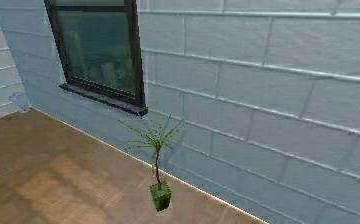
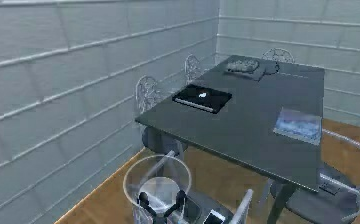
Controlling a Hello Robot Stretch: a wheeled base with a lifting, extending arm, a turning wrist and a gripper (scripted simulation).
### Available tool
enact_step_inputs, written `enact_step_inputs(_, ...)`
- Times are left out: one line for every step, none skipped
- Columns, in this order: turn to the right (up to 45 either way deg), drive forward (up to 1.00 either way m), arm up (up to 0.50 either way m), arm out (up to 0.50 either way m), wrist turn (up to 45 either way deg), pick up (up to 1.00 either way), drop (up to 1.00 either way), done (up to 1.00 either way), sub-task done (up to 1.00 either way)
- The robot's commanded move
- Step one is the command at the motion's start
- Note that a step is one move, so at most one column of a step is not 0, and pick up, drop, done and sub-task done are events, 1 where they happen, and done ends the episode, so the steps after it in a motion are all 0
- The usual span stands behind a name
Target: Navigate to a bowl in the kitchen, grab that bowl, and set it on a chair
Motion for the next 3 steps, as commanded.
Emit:
enact_step_inputs(45.0,0.0,0.0,0.0,0.0,0.0,0.0,0.0,0.0)
enact_step_inputs(45.0,0.0,0.0,0.0,0.0,0.0,0.0,0.0,0.0)
enact_step_inputs(36.0,0.0,0.0,0.0,0.0,0.0,0.0,0.0,0.0)
